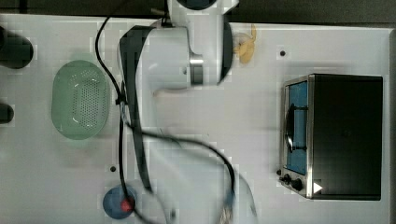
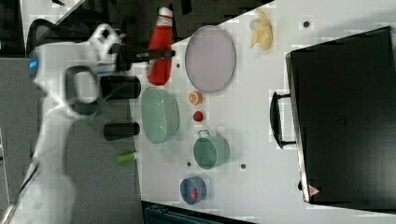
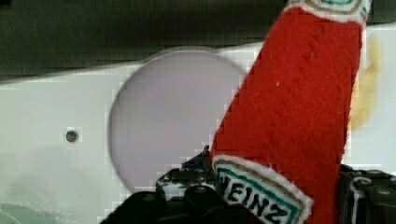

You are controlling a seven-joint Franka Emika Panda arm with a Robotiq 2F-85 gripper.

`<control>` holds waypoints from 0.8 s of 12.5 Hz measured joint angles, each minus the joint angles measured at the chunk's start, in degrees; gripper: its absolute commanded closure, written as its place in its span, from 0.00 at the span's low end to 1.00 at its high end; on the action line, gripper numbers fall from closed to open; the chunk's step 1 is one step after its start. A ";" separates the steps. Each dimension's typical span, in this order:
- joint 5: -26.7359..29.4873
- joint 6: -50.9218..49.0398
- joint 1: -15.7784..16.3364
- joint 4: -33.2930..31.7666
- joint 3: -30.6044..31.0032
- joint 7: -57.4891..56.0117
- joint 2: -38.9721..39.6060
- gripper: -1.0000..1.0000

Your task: Pick ketchup from plate and place it on table.

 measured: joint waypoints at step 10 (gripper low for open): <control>0.55 1.18 -5.76 -35.75 -1.78 0.00 -24.11 0.41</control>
